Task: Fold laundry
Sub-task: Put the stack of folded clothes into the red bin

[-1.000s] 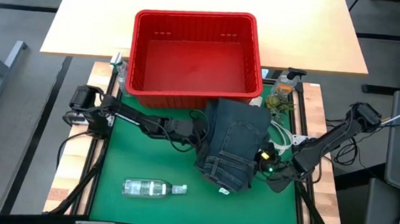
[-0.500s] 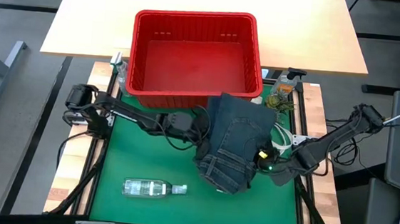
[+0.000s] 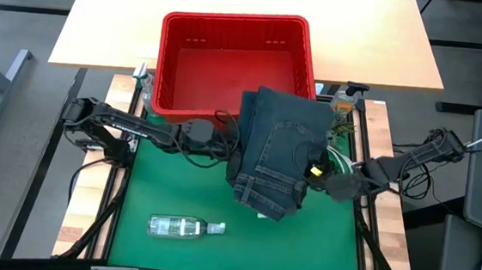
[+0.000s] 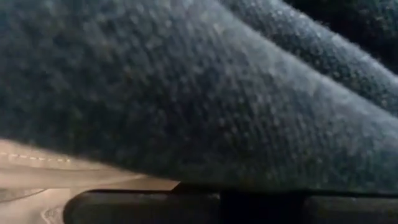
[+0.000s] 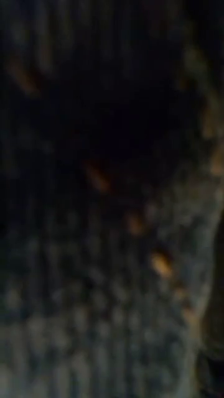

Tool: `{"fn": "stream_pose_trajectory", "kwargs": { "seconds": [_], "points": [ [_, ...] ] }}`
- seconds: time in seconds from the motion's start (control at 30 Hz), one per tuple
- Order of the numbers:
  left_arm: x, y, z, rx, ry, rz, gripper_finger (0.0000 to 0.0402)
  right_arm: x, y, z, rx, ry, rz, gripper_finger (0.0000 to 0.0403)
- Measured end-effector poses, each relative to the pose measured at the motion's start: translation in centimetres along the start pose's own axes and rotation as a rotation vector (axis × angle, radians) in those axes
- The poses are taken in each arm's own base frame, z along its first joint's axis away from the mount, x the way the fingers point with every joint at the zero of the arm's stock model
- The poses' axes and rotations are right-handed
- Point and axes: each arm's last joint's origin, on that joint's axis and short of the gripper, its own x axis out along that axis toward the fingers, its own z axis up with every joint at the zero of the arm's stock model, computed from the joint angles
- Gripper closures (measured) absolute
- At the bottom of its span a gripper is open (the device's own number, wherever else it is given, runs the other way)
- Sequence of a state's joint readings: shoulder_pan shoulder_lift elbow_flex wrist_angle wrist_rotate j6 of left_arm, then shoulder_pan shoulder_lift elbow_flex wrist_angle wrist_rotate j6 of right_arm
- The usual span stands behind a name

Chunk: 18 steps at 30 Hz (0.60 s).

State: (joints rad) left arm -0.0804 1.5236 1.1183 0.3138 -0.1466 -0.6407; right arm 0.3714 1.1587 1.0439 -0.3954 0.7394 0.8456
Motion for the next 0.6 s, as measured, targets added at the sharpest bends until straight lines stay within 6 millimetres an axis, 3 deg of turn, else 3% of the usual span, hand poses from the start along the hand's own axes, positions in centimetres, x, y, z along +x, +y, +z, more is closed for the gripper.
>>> {"fn": "stream_pose_trajectory", "kwargs": {
  "seconds": [0.3,0.6],
  "points": [
    [-1.9,0.9,3.7,0.026,-0.114,0.022,0.0401,1.2,-0.9,4.7,-0.048,-0.037,0.002,0.0375],
    [-3.1,3.3,8.4,0.028,-0.205,0.107,0.0401,3.6,-4.0,9.8,-0.043,-0.099,0.04,0.0375]
  ]
}}
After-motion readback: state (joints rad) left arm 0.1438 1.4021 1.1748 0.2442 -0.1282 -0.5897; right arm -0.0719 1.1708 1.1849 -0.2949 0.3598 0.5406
